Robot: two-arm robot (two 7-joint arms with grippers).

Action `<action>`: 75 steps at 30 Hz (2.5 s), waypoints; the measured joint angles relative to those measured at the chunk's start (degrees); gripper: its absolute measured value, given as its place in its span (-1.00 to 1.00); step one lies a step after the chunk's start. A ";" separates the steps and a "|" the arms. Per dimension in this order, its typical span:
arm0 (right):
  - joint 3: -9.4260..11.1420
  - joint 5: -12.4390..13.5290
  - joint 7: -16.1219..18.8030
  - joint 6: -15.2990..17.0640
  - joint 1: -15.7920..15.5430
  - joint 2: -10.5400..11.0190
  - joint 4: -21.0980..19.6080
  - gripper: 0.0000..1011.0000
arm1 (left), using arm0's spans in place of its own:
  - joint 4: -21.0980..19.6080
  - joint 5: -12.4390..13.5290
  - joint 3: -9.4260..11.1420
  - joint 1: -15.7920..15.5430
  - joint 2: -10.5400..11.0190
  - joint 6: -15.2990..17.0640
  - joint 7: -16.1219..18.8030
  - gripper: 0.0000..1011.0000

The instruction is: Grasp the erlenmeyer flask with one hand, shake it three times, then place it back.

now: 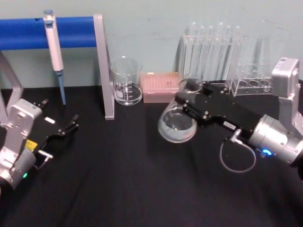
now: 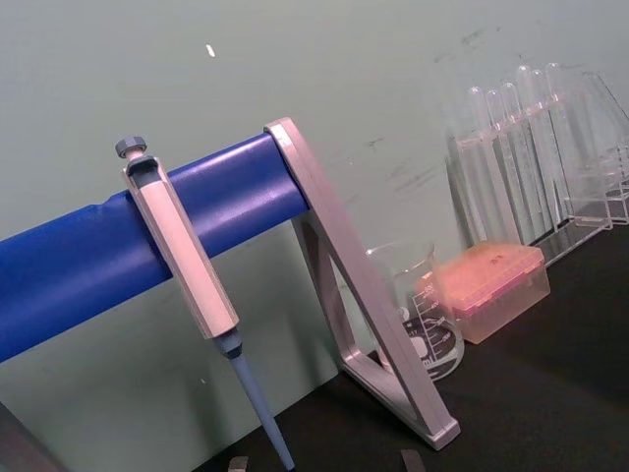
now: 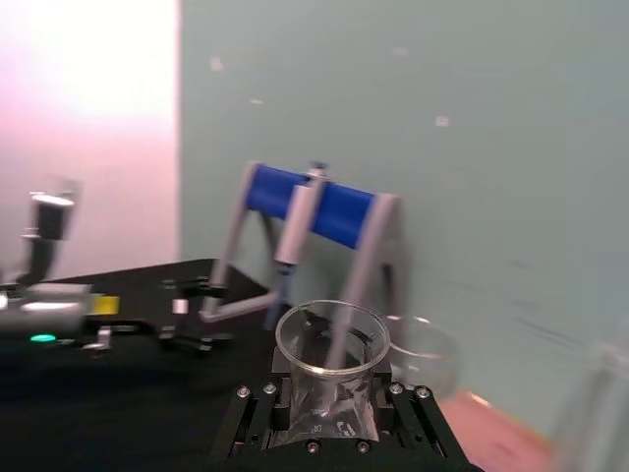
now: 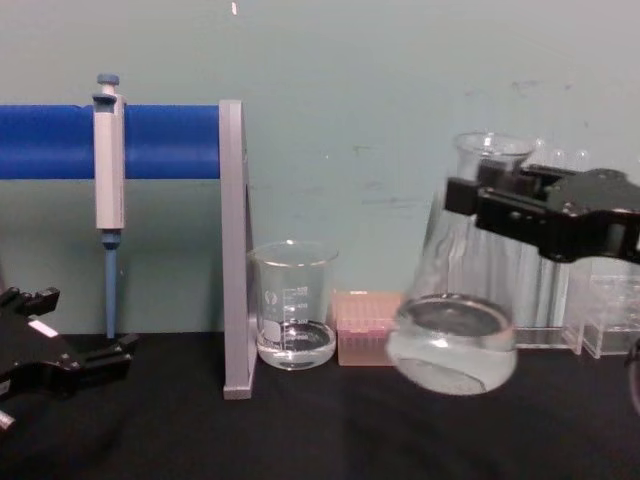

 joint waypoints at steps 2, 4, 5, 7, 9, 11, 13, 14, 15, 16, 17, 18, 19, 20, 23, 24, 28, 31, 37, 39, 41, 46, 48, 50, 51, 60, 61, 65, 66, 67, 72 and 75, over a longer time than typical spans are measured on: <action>-0.66 0.34 1.48 -0.13 0.60 0.07 0.31 -0.11 | 0.00 0.00 0.00 0.00 0.00 0.00 0.00 0.98; -1.89 0.86 3.89 -0.32 1.56 0.20 0.73 -0.11 | 0.00 0.00 0.00 0.00 0.00 0.00 0.00 0.98; -2.36 1.01 4.68 -0.39 1.92 0.25 0.88 -0.11 | 0.00 0.00 0.00 0.00 0.00 0.00 0.00 0.98; -3.62 1.44 6.77 -0.63 2.87 0.39 1.20 -0.11 | 0.00 0.00 0.00 0.00 0.00 0.00 0.00 0.98; -4.90 1.84 8.83 -0.80 3.73 0.51 1.45 -0.11 | 0.00 0.00 0.00 0.00 0.00 0.00 0.00 0.98; -5.58 2.07 9.80 -0.88 4.21 0.61 1.56 -0.11 | 0.00 0.00 0.00 0.00 0.00 0.00 0.00 0.98; -6.59 2.39 11.17 -0.99 4.85 0.71 1.72 -0.11 | 0.00 0.00 0.00 0.00 0.00 0.00 0.00 0.98; -6.86 2.50 11.57 -1.02 5.04 0.74 1.76 -0.11 | 0.00 0.00 0.00 0.00 0.00 0.00 0.00 0.98; -7.37 2.70 12.18 -1.06 5.39 0.79 1.85 -0.11 | 0.00 0.00 0.00 0.00 0.00 0.00 0.00 0.98; -7.57 2.80 12.39 -1.07 5.53 0.83 1.87 -0.11 | 0.00 0.00 0.00 0.00 0.00 0.00 0.00 0.98; -7.92 2.99 12.66 -1.12 5.73 0.93 1.88 -0.11 | 0.00 0.00 0.00 0.00 0.00 0.00 0.00 0.98; -7.92 2.99 12.66 -1.12 5.73 0.93 1.88 -0.11 | 0.00 0.00 0.00 0.00 0.00 0.00 0.00 0.98; -8.21 3.15 12.71 -1.17 5.84 1.00 1.88 -0.11 | 0.00 0.00 0.00 0.00 0.00 0.00 0.00 0.98; -8.30 3.23 12.70 -1.21 5.88 1.04 1.89 -0.11 | 0.00 0.00 0.00 0.00 0.00 0.00 0.00 0.98; -8.47 3.32 11.96 -1.55 5.83 1.17 1.89 -0.11 | 0.00 0.00 0.00 0.00 0.00 0.00 0.01 0.98; -8.46 3.32 11.52 -1.69 5.72 1.21 1.85 -0.11 | 0.00 0.00 0.00 0.00 0.00 0.00 0.01 0.98; -7.53 2.60 7.81 -2.58 4.36 1.48 1.06 -0.11 | 0.00 0.00 0.00 0.00 0.00 0.00 0.00 0.98; -6.40 1.66 4.71 -2.88 3.06 1.70 0.21 -0.11 | 0.00 0.00 0.00 0.00 0.00 0.00 0.01 0.98; -2.93 -0.46 -1.67 -2.71 0.00 2.16 -1.49 -0.11 | 0.00 0.00 0.00 0.00 0.00 0.00 0.00 0.98; -1.49 -1.12 -3.81 -2.32 -1.13 2.32 -2.04 -0.11 | 0.00 0.00 0.00 0.00 0.00 0.00 0.00 0.98; -0.44 -1.47 -5.20 -2.07 -1.90 2.44 -2.39 -0.11 | 0.00 0.00 0.00 0.00 0.00 0.00 0.01 0.98; 2.59 -2.32 -8.70 -1.41 -4.11 2.85 -3.38 -0.11 | 0.00 0.00 0.00 0.00 0.00 0.00 0.00 0.98; 4.09 -2.65 -10.11 -1.17 -5.13 3.02 -3.80 -0.11 | 0.00 0.00 0.00 0.00 0.00 0.00 0.00 0.98; 5.50 -2.92 -11.34 -0.93 -6.26 3.11 -4.26 -0.11 | 0.00 0.00 0.00 0.00 0.00 0.00 0.00 0.98; 5.98 -3.01 -11.76 -0.85 -6.63 3.14 -4.41 -0.11 | 0.00 0.00 0.00 0.00 0.00 0.00 0.00 0.98; 9.81 -3.73 -14.35 0.03 -10.01 2.89 -5.79 -0.11 | 0.00 0.00 0.00 0.00 0.00 0.00 0.00 0.98; 9.88 -3.79 -14.33 0.10 -10.09 2.79 -5.82 -0.11 | 0.00 0.00 0.00 0.00 0.00 0.00 0.00 0.98; 9.81 -4.11 -13.38 0.34 -9.97 2.32 -5.89 -0.11 | 0.00 0.00 0.00 0.00 0.00 0.00 0.00 0.98; 9.44 -4.14 -12.51 0.34 -9.57 2.05 -5.79 -0.11 | 0.00 0.00 0.00 0.00 0.00 0.00 0.00 0.98; 9.16 -4.14 -11.88 0.35 -9.29 1.90 -5.63 -0.11 | 0.00 0.00 0.00 0.00 0.00 0.00 0.00 0.98; 6.55 -3.26 -6.00 -0.04 -6.71 0.82 -4.01 -0.11 | 0.00 0.00 0.00 0.00 0.00 0.00 0.00 0.98; 4.57 -2.41 -2.37 -0.59 -5.02 0.42 -2.98 -0.11 | 0.00 0.00 0.00 0.00 0.00 0.00 0.01 0.98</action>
